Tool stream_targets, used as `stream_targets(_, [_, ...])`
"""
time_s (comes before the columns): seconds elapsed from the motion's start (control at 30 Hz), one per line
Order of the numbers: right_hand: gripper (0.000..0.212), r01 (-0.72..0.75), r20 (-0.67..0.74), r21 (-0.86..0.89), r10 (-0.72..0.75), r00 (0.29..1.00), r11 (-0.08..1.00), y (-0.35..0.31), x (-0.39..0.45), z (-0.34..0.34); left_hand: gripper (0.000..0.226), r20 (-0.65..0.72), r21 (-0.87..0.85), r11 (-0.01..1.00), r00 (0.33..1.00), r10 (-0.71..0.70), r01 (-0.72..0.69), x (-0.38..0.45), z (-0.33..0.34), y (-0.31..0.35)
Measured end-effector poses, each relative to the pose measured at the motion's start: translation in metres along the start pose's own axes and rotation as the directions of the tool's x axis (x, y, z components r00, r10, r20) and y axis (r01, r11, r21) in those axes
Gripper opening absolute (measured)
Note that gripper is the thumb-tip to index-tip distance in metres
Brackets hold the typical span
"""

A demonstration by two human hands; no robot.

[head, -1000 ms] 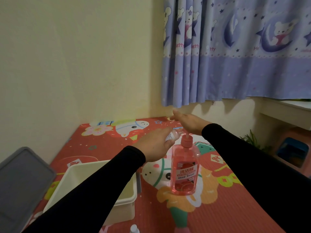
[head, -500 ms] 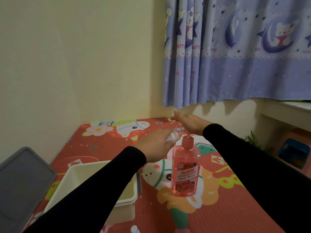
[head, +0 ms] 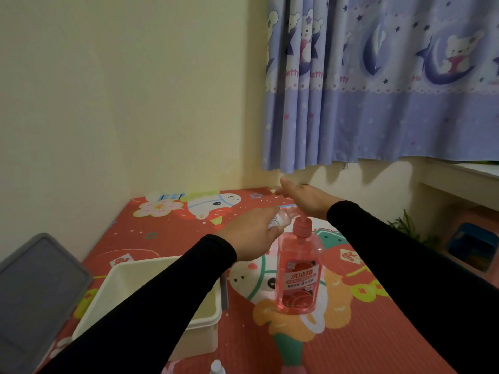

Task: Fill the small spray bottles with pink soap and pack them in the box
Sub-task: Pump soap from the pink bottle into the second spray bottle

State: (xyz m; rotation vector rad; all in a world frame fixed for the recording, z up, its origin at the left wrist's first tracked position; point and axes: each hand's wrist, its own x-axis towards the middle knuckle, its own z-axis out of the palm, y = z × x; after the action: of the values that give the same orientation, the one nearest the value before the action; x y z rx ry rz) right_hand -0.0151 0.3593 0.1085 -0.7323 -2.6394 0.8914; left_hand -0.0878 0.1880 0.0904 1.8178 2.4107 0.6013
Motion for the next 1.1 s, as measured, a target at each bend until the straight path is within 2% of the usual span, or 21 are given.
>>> stream_targets(0.1, [0.080,-0.028,-0.013,-0.005,0.028,1.000,1.000,0.000,0.002,-0.003,0.037,-0.012,0.011,1.000,1.000,0.002,-0.001,0.001,-0.003,0.001])
stream_targets(0.2, [0.069,0.014,0.003,0.085,-0.014,1.000,0.996,0.007,0.003,0.006,0.040,0.000,0.010,1.000,1.000,0.012,-0.012,0.001,0.004,-0.003])
stream_targets(0.27, [0.067,-0.014,0.019,0.114,0.012,1.000,0.993,0.010,0.002,0.012,0.045,0.016,0.026,1.000,1.000,0.014,-0.015,0.000,0.009,-0.004])
stream_targets(0.43, [0.065,-0.028,0.044,0.079,0.024,0.999,0.997,0.006,-0.002,0.010,0.043,0.022,0.015,1.000,1.000,0.011,-0.011,-0.002,0.007,-0.003])
stream_targets(0.6, [0.070,-0.023,0.013,0.032,0.023,1.000,0.999,-0.004,-0.003,-0.004,0.042,-0.002,0.002,1.000,1.000,0.002,-0.002,0.001,-0.001,-0.001])
stream_targets(0.73, [0.066,-0.002,0.007,0.077,0.001,1.000,0.997,0.001,-0.002,0.004,0.038,-0.006,0.006,1.000,1.000,0.020,-0.019,0.002,0.005,-0.003])
stream_targets(0.8, [0.064,-0.018,0.009,0.116,0.017,1.000,0.993,0.003,-0.004,0.010,0.043,0.014,0.015,1.000,1.000,0.016,-0.017,0.000,0.010,-0.005])
stream_targets(0.97, [0.060,-0.046,0.023,0.071,0.044,0.999,0.996,-0.002,-0.010,0.010,0.042,0.016,0.026,1.000,1.000,0.016,-0.016,0.000,0.011,-0.006])
stream_targets(1.1, [0.070,-0.053,0.038,0.042,0.052,0.998,0.998,-0.007,-0.009,0.000,0.038,0.003,0.005,1.000,1.000,0.017,-0.017,0.000,0.003,-0.002])
